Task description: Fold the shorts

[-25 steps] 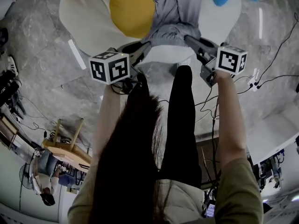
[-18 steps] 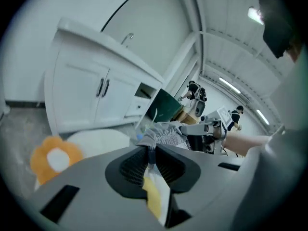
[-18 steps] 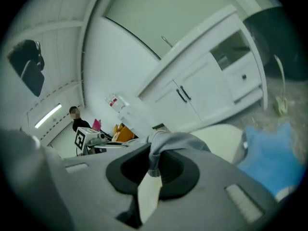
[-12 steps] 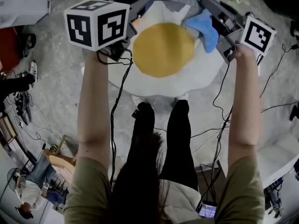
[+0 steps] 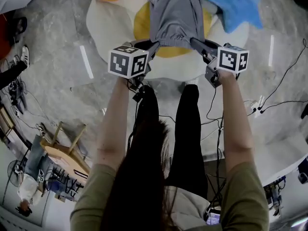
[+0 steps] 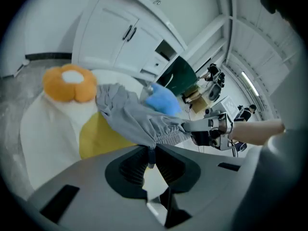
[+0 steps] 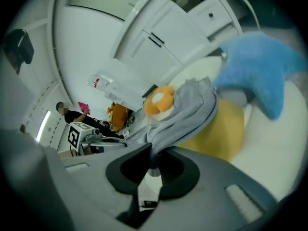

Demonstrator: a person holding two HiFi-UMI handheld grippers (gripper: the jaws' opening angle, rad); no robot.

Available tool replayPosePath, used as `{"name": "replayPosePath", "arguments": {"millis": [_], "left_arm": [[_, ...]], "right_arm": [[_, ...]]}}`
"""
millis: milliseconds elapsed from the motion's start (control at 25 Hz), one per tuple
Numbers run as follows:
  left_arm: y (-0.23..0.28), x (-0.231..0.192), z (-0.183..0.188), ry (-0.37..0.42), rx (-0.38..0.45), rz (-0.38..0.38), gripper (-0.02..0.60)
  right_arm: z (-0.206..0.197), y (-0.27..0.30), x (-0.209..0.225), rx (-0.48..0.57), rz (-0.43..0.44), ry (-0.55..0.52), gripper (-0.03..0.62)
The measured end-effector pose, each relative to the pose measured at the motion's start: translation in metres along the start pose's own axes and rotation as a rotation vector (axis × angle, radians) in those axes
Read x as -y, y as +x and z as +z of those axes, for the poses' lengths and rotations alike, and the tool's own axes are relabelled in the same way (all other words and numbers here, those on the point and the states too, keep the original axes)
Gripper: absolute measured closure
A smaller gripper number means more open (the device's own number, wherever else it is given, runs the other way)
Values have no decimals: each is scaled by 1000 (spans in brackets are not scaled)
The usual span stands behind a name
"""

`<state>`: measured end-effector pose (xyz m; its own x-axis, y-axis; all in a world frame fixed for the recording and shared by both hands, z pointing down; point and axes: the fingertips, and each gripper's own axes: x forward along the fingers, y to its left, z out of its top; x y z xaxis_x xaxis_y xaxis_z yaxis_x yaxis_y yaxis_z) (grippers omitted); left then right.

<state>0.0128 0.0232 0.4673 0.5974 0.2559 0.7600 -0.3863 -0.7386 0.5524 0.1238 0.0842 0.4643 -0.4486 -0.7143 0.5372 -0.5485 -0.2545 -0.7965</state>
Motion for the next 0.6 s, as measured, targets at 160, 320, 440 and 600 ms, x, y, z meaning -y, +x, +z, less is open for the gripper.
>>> {"name": "replayPosePath", "arguments": {"millis": [160,320,440,600], "left_arm": [[23,0,-105,-67,-97,-1,526],[17,18,-169,-140,-139,-6,526],[10,34,-207,-178,-176,-10,526],[3,61,-251,-260,-215,-38,526]], "right_arm": [[-107,6,38,-127,-63,77,560],[-166,-6,28,-192,-21,133,560],[-203,-18,21,-239,6,172,560],[-251,-38,16,-297,10,250,560]]}}
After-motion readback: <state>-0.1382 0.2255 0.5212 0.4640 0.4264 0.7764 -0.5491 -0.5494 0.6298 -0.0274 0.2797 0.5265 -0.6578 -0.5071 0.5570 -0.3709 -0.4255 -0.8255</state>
